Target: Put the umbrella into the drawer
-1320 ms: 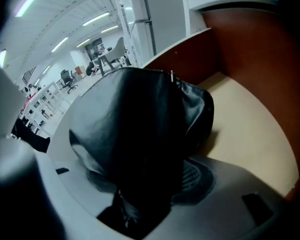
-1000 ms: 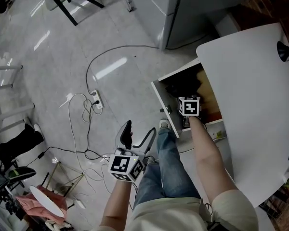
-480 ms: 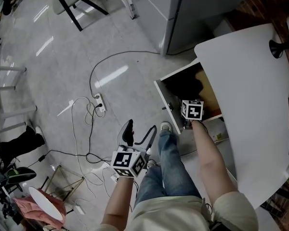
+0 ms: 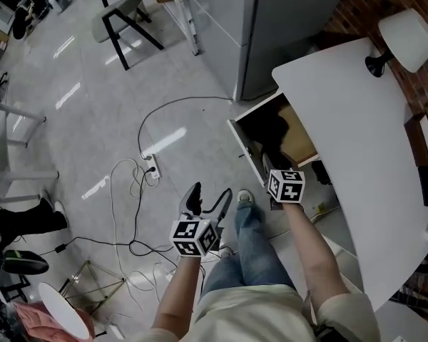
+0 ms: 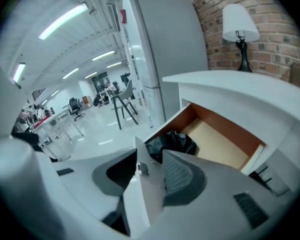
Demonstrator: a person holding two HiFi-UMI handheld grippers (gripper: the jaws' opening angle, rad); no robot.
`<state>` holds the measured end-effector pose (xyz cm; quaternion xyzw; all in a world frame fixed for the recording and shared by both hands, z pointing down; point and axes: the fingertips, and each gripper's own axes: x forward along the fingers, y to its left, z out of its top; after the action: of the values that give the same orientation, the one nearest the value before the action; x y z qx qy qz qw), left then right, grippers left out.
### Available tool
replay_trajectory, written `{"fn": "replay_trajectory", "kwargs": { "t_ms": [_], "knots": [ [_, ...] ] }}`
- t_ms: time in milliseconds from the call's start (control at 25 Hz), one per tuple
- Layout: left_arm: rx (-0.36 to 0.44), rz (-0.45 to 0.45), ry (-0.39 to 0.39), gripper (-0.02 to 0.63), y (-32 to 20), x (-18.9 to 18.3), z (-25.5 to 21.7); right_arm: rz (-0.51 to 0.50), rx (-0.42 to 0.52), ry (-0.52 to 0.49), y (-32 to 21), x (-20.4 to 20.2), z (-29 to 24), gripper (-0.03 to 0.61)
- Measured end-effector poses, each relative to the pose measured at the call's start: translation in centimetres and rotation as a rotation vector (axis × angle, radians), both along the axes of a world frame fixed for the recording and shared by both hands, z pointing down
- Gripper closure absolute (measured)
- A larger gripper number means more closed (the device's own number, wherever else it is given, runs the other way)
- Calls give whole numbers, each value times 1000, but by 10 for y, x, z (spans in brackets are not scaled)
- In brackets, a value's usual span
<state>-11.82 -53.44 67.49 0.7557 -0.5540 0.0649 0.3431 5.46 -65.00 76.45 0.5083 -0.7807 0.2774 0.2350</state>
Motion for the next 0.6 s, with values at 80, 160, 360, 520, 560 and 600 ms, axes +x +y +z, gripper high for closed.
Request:
{"fn": "replay_trajectory", "kwargs": {
  "t_ms": [80, 160, 360, 520, 560, 600],
  "knots": [
    [17, 8, 6, 216, 17, 0, -10, -9, 39, -2, 24, -4, -27, 442],
    [26, 20, 6, 227, 37, 0, -20, -10, 73, -8, 51, -6, -53, 474],
    [80, 8, 4, 358, 91, -6, -54, -3, 123, -73, 123, -14, -112, 530],
    [117, 7, -8, 398, 134, -8, -72, -3, 176, -98, 174, -18, -154, 570],
    [122, 8, -9, 413, 146, -9, -75, -6, 188, -100, 187, -18, -164, 577],
    [129, 10, -7, 424, 156, -8, -80, -12, 200, -103, 199, -20, -173, 577]
  ]
}}
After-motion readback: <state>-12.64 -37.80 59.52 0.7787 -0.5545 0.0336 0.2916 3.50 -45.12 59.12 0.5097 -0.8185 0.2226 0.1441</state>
